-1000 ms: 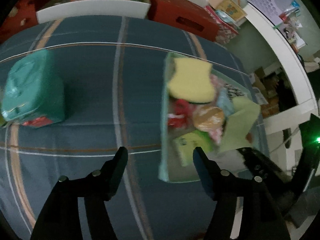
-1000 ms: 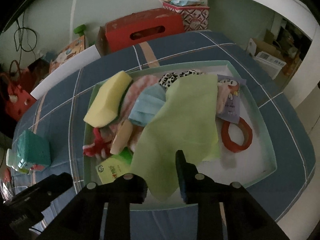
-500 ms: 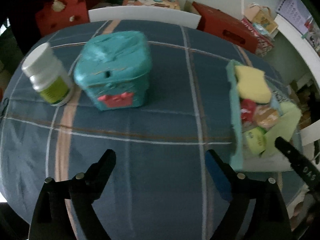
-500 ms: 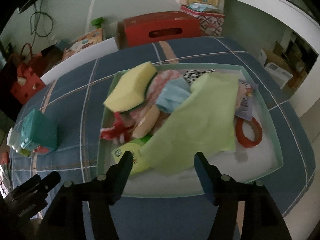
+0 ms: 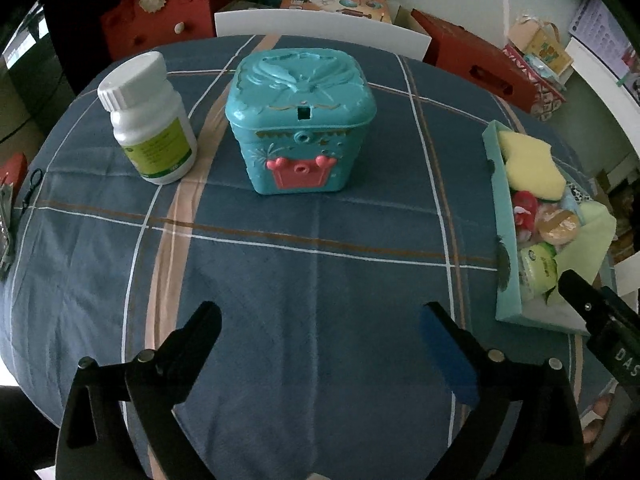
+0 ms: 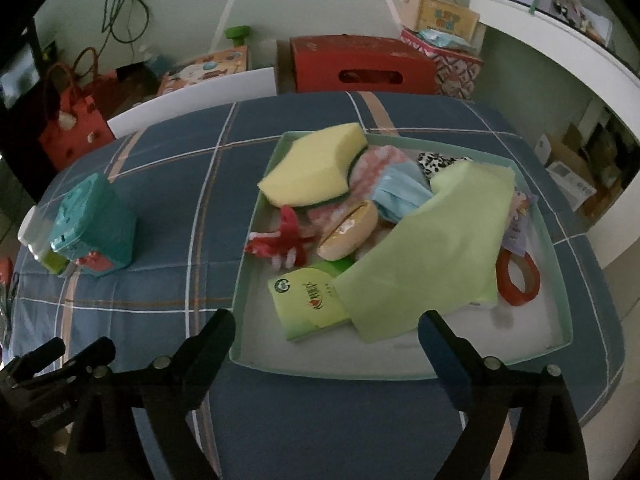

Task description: Organize soft objects

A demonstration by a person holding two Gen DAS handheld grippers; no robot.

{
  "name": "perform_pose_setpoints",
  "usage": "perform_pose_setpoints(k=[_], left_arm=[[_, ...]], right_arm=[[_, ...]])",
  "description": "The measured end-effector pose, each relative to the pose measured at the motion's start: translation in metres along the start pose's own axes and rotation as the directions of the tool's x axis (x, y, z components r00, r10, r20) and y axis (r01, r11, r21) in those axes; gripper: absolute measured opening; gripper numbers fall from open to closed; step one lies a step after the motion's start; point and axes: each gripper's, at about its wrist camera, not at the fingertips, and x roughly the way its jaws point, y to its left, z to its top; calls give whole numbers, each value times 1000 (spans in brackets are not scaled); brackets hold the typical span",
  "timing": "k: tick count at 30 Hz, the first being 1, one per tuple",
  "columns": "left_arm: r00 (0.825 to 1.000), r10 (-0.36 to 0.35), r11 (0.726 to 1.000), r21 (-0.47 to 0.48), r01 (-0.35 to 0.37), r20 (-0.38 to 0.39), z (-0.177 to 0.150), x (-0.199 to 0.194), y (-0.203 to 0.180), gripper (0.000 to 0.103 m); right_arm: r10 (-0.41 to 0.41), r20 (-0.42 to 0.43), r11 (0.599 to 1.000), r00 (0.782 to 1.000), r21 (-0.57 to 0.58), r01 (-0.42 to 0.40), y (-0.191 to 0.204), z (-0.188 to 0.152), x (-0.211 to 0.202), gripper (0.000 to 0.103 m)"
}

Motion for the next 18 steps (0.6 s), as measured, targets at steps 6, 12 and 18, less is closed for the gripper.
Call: perform_pose_setpoints(k=[6, 12, 18], left_arm=[[1000, 12, 1000, -7, -12, 28, 2, -10, 0, 99], [1000, 9, 1000, -14, -8, 29, 6, -10, 0, 99], [999, 44, 999, -23, -43, 27, 10, -10, 0, 99]], right_arm=[[4, -24, 1000, 1000, 22, -3, -1, -3, 4, 95], [4, -34, 999, 999, 32, -2, -4, -4, 7, 95], [0, -46, 1000, 999, 31, 1, -5, -4, 10, 95]])
